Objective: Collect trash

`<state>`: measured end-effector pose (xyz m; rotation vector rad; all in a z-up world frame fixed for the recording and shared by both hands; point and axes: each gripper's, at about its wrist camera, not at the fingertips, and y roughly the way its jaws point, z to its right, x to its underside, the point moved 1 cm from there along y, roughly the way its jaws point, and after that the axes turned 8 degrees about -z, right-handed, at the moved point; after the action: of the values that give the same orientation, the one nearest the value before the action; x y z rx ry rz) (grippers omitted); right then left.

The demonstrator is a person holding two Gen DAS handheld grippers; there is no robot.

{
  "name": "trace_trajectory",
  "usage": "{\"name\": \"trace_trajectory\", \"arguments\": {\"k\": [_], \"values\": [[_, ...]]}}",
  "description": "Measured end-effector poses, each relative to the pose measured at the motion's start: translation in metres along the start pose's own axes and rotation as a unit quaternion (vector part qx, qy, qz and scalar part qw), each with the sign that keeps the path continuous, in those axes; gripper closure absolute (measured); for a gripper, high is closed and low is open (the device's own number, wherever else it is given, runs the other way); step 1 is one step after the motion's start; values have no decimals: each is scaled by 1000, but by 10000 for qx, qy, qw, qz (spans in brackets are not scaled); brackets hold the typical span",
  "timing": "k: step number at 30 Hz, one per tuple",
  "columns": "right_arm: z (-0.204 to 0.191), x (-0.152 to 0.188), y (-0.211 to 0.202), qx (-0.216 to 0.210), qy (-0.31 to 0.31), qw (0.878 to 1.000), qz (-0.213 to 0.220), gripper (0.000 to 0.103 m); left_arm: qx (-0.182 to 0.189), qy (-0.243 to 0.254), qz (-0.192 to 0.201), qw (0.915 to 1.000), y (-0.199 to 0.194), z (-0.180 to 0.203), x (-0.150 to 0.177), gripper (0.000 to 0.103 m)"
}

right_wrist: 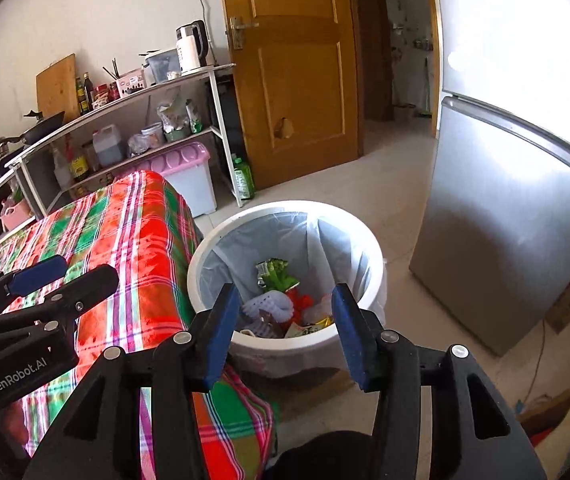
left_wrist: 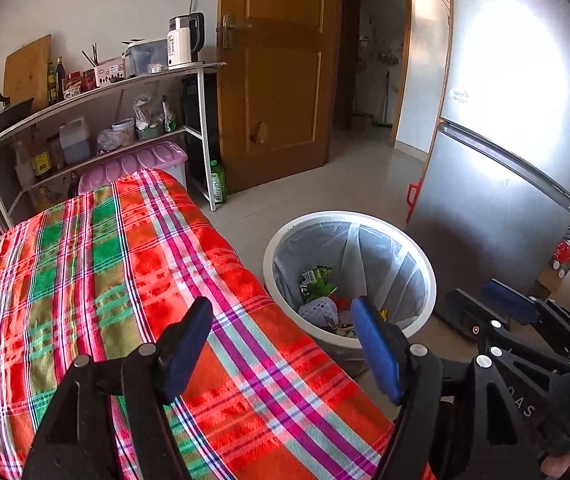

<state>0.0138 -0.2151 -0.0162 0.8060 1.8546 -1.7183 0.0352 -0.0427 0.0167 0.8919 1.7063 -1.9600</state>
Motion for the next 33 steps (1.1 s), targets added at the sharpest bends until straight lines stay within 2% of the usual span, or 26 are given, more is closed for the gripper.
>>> {"name": "trace_trajectory", "arguments": {"k": [33], "values": [[-3, 10, -8, 35, 21, 10000, 35, 54, -52, -57, -93, 9999, -3, 1, 11, 26]]}}
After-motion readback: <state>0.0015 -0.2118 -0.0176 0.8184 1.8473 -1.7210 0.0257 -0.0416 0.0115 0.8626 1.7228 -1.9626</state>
